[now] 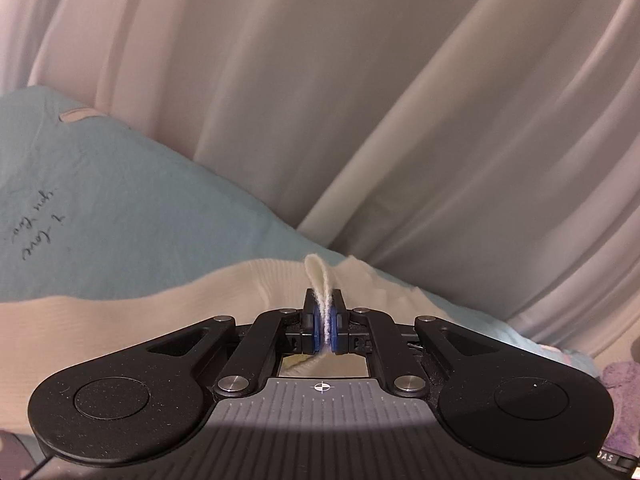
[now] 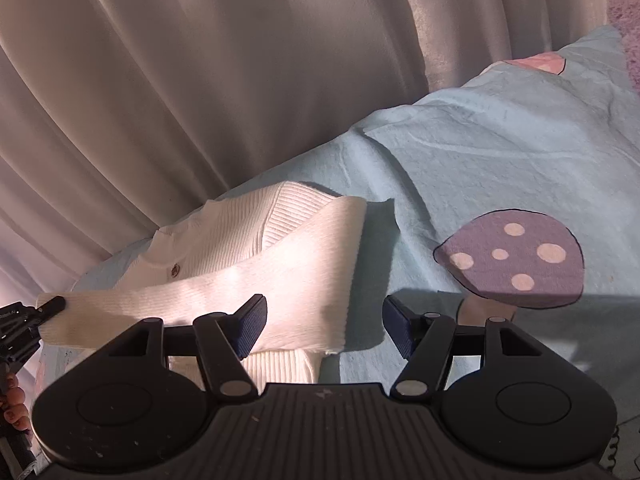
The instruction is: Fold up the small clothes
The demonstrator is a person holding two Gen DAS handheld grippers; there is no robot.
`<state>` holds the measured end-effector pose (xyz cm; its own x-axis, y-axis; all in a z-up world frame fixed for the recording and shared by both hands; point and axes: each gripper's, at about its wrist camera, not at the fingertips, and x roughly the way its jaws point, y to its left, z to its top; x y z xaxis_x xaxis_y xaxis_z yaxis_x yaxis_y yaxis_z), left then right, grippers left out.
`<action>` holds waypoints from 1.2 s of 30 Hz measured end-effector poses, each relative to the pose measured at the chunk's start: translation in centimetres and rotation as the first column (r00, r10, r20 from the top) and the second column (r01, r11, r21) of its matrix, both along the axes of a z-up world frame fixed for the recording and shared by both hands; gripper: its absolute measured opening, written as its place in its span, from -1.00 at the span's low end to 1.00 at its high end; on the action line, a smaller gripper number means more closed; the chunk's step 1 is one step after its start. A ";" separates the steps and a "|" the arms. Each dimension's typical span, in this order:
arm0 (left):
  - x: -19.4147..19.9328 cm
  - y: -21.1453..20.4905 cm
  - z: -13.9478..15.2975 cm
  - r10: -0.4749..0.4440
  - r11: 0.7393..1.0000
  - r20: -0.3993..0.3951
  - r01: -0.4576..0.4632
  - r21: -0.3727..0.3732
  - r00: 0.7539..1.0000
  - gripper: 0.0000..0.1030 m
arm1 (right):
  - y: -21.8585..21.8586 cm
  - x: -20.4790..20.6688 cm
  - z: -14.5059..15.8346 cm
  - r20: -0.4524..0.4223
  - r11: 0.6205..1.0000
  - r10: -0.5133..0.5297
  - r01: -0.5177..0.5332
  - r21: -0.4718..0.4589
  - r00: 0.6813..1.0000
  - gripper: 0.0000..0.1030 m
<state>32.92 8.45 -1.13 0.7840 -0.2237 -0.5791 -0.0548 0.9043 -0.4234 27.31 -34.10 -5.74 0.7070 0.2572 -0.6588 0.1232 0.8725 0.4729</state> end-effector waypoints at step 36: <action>-0.8 -5.1 -5.7 -0.066 0.985 -0.078 0.077 0.156 0.995 0.70 | 9.5 2.0 -1.7 0.125 0.937 0.157 -0.108 -0.331 0.980 -0.61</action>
